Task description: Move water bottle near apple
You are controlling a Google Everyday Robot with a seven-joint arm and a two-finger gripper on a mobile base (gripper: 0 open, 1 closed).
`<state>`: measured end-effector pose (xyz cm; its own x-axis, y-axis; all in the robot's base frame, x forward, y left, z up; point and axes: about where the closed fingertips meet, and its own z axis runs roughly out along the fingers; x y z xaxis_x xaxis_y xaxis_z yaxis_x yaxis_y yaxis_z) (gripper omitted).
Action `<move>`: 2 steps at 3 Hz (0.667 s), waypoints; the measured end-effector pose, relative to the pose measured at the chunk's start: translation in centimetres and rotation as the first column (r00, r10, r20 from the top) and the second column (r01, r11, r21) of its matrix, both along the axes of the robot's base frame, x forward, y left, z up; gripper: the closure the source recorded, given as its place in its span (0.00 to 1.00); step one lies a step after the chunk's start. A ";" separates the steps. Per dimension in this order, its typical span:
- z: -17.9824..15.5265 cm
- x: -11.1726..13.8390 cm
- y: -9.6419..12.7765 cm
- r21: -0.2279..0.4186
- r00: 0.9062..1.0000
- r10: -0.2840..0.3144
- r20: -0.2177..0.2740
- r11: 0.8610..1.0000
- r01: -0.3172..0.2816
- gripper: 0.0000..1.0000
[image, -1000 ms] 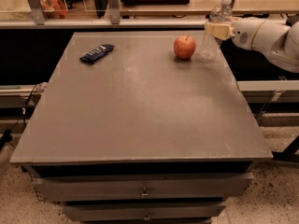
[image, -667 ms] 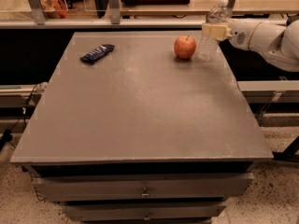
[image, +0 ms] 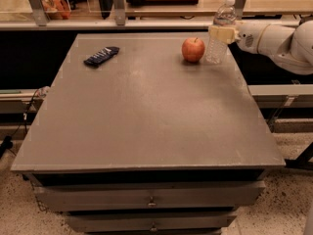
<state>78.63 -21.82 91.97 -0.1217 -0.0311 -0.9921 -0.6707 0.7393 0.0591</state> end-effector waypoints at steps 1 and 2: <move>0.0 0.0 0.0 0.000 1.000 0.000 0.000 1.000 0.000 0.09; 0.1 -0.5 1.2 -0.001 0.998 0.054 0.016 0.999 -0.054 0.00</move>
Offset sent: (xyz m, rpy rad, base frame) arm -0.0165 0.0229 0.0032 -0.0050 -0.0467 0.1403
